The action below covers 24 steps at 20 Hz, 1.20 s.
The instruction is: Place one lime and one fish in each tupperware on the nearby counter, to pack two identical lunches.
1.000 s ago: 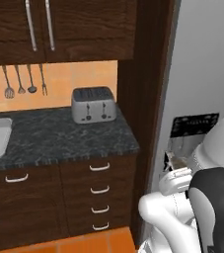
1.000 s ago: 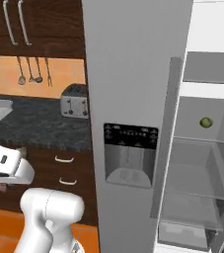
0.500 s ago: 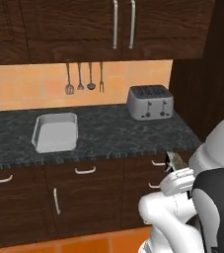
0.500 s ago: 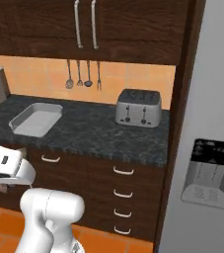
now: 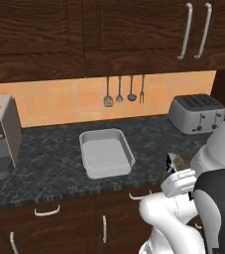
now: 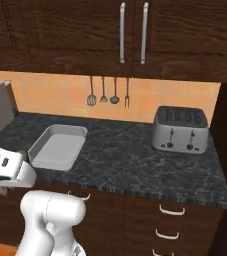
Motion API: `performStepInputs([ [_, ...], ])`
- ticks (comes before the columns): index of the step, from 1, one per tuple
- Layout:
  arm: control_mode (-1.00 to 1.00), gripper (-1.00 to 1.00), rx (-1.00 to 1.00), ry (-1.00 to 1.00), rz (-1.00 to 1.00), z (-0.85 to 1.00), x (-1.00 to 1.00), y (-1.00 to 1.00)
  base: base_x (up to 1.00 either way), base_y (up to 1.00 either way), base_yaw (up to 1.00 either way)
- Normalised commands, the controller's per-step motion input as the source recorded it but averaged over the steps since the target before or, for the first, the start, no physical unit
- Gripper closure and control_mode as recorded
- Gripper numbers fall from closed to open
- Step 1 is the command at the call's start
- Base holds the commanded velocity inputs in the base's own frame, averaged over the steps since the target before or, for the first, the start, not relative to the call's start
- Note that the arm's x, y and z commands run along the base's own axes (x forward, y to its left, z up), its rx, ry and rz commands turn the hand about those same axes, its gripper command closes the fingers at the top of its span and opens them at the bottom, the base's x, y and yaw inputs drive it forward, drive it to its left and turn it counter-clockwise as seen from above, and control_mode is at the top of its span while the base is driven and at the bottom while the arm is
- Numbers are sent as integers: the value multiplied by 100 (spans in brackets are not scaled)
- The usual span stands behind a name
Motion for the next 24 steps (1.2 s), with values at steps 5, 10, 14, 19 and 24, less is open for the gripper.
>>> performStepInputs([
  [5,100,100,0,0,0,0,0,0,56,72,-11],
  [10,100,100,0,0,0,0,0,0,45,60,-11],
  [14,100,100,0,0,0,0,0,0,39,46,-8],
  [19,-100,100,0,0,-1,-15,37,8,17,9,-1],
  [24,-100,100,-4,0,0,-39,83,0,0,0,0],
])
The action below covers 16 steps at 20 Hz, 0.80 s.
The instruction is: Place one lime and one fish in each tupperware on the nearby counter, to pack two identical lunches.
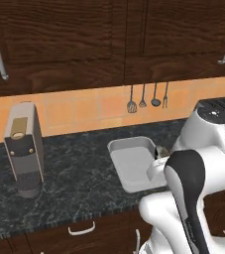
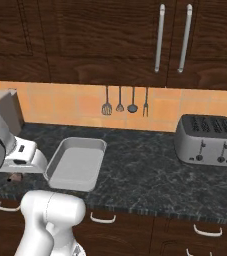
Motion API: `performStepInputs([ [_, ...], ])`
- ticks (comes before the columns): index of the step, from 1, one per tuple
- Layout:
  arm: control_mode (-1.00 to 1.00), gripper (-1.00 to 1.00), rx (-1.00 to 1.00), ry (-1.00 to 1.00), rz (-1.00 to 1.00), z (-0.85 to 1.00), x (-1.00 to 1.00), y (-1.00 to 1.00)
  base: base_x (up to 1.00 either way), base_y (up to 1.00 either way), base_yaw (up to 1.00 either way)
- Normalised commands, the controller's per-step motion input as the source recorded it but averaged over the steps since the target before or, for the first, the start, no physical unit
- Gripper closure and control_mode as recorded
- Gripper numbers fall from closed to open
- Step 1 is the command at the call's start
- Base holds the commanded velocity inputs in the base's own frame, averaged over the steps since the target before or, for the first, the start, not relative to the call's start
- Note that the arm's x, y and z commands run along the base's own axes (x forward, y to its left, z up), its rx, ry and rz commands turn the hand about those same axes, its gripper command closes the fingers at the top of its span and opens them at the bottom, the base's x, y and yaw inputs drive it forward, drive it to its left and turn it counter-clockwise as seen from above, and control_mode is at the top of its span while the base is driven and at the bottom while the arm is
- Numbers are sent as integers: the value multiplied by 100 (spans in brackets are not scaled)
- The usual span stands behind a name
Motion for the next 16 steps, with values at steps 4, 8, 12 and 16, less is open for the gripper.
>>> performStepInputs([
  [4,-100,100,-6,-2,0,-65,92,-5,0,0,0],
  [8,-100,100,-2,0,0,-61,100,-2,0,0,0],
  [12,-100,100,-1,-1,0,-67,100,-1,0,0,0],
  [16,-100,100,0,-6,0,-59,100,-6,0,0,0],
])
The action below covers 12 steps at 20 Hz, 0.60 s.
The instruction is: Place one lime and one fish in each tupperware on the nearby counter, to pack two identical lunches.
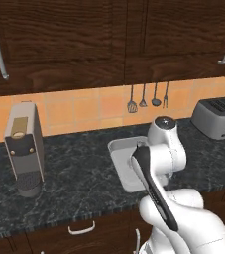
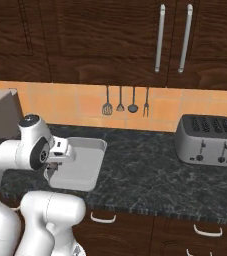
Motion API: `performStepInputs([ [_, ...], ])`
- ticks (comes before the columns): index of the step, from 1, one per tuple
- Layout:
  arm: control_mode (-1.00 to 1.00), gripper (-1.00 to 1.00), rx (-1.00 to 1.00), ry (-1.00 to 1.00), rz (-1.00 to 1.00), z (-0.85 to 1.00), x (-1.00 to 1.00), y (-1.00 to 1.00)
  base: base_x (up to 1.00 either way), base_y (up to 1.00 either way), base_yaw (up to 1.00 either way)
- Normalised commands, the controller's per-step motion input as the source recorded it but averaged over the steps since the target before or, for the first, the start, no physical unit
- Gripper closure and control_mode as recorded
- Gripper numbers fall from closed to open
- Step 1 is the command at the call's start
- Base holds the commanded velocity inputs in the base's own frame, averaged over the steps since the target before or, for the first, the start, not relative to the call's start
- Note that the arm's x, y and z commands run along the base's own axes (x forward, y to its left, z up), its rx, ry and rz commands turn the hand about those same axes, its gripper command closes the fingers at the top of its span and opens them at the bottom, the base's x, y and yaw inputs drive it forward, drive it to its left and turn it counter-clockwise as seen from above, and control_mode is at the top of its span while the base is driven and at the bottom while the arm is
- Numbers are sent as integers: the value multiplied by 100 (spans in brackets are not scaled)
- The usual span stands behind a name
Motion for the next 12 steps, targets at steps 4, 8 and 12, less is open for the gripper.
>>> performStepInputs([
  [4,-100,100,0,-9,-1,-55,100,-14,0,0,0],
  [8,-100,100,0,1,0,-32,93,-11,0,0,0],
  [12,-100,100,0,14,0,0,57,-8,0,0,0],
])
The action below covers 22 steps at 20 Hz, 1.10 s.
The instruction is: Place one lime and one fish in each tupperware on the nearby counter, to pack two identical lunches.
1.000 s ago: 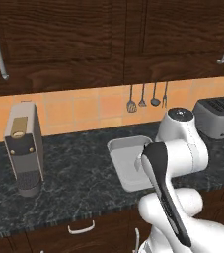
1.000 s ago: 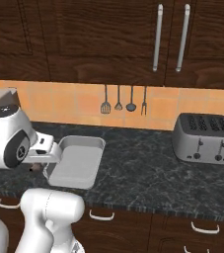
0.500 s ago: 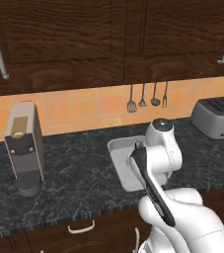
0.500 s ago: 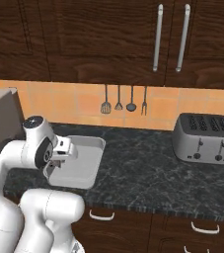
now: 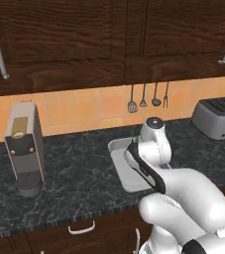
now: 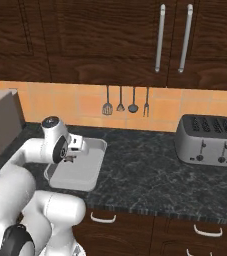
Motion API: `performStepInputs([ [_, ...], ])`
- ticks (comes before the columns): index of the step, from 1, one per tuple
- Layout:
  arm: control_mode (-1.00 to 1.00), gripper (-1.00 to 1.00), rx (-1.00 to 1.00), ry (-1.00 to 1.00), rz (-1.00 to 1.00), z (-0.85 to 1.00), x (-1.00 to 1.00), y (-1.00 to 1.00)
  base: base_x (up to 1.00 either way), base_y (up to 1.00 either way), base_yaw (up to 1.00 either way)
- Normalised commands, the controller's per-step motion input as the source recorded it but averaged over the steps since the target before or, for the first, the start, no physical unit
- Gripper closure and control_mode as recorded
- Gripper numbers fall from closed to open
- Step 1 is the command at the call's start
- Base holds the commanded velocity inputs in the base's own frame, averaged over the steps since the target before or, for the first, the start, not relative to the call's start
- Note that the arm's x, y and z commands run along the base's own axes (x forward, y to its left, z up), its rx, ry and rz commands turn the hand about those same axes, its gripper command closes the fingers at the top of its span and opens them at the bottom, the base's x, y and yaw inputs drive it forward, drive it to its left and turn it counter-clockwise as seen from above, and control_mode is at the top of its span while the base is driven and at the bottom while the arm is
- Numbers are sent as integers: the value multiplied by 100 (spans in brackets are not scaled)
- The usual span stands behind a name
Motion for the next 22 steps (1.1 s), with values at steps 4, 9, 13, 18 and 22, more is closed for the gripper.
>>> performStepInputs([
  [4,-100,100,0,1,0,-25,7,-9,0,0,0],
  [9,-100,100,0,-9,0,-47,0,0,0,0,0],
  [13,-100,-100,0,-10,0,-34,3,1,0,0,0],
  [18,-100,-100,0,-1,0,-15,10,0,0,0,0],
  [22,-100,-100,0,0,0,-2,-1,1,0,0,0],
])
